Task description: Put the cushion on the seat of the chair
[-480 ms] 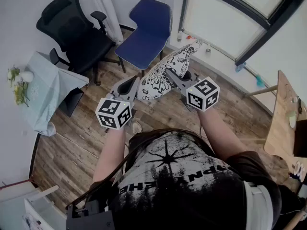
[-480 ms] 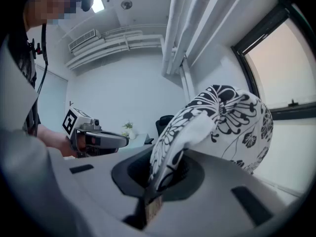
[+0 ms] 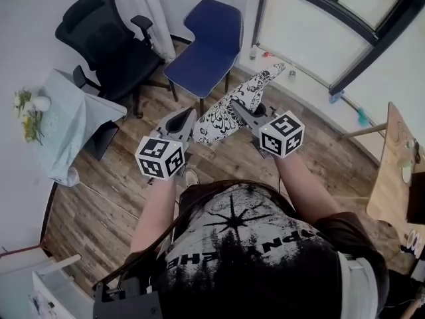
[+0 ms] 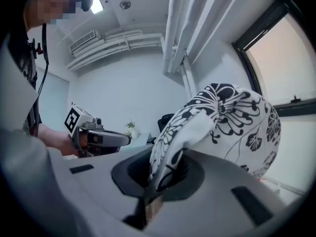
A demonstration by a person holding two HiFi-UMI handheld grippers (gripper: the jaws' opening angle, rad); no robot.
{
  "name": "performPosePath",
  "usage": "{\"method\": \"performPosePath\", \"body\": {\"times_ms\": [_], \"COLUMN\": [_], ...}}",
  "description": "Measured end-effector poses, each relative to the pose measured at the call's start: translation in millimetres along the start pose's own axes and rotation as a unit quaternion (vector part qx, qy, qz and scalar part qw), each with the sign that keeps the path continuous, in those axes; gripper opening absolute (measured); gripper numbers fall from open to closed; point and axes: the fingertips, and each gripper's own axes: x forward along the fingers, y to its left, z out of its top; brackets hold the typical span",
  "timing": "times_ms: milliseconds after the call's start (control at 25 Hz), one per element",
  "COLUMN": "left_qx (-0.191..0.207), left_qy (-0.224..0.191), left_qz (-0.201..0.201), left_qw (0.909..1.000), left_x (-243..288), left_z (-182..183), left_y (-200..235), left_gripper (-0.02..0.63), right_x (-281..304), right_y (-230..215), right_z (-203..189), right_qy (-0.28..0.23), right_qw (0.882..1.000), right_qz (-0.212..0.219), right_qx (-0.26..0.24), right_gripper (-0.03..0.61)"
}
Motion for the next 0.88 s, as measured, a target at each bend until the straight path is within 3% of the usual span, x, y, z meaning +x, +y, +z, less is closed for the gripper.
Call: {"method": "performPosePath", "body": {"times_ms": [280,640,880], "left_qx": [-0.001,-0.012,-0.016], "left_qy": [0.003,0.000,0.002], "left_qz": [0.010,0.011,0.000], "left_qw": [1.0000,0.9999,0.9999], "left_x": [-1,-3,7], "left_z": [-6,-8,-4], "left_y": [0,18,49], "left_gripper": [0.014,0.014,0.014], "right_x": [0,20,49], "right_y": [6,6,0], "right_z": [6,-4,-9], "right_qy": [-0.019,0.000,0.018], "right_qw": [1.000,1.000,0.999], "right_qz": [0.018,0.024,0.012], "right_qx": [-0.004,0.004,-0.028], "right_gripper": [0.031,0.031,0.031]}}
